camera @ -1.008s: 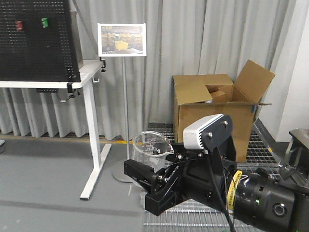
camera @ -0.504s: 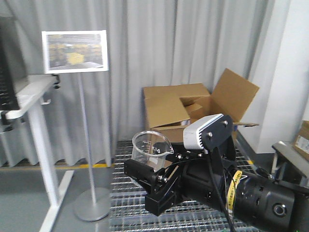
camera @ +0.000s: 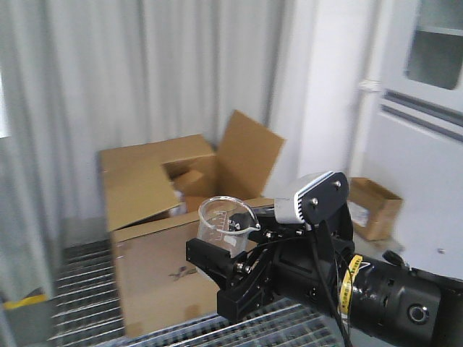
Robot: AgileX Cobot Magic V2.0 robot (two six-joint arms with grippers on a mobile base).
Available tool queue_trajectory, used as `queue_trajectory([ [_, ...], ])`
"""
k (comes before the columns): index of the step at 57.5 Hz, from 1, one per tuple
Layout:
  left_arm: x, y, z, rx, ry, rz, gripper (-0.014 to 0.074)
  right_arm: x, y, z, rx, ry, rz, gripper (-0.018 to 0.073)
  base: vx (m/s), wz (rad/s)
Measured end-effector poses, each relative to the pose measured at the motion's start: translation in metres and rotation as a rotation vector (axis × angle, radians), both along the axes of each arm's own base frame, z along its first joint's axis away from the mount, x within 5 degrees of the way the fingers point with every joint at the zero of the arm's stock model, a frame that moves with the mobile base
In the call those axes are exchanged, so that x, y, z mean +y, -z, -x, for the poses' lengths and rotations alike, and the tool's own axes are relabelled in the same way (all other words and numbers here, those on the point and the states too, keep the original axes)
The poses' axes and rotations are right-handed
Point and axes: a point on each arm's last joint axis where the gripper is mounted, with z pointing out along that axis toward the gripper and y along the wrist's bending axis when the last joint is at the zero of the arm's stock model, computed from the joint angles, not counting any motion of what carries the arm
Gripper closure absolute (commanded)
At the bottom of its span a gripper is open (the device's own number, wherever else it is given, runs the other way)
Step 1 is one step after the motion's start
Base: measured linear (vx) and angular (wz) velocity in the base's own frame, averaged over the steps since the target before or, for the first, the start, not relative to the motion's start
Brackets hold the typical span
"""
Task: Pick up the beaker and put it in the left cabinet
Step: 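Carry the beaker in the right gripper while driving to the cabinet, then lower the held beaker onto the blue tray on the cabinet shelf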
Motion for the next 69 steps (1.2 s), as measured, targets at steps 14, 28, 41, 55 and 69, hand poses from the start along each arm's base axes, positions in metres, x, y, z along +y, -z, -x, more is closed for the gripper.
queue_trajectory([
  [14,0.0,0.0,0.0,0.0,0.0,0.0,0.0595,0.0,-0.0001,0.0,0.0,-0.001,-0.001,0.0531,0.23,-0.83],
  [28,0.0,0.0001,0.0,0.001,0.0,0.0,0.0595,0.0002,0.0005,-0.0003,0.001,0.0,0.001,0.0531,0.2,-0.83],
  [41,0.0,0.0001,0.0,0.001,0.0,0.0,0.0595,0.0002,0.0005,-0.0002,0.001,-0.001,0.0,0.0531,0.2,-0.76],
  [55,0.0,0.0001,0.0,0.001,0.0,0.0,0.0595,0.0002,0.0005,-0.0002,0.001,-0.001,0.0,0.0531,0.18,-0.71],
  [69,0.0,0.0001,0.0,0.001,0.0,0.0,0.0595,0.0002,0.0005,-0.0002,0.001,-0.001,0.0,0.0531,0.19,-0.66],
])
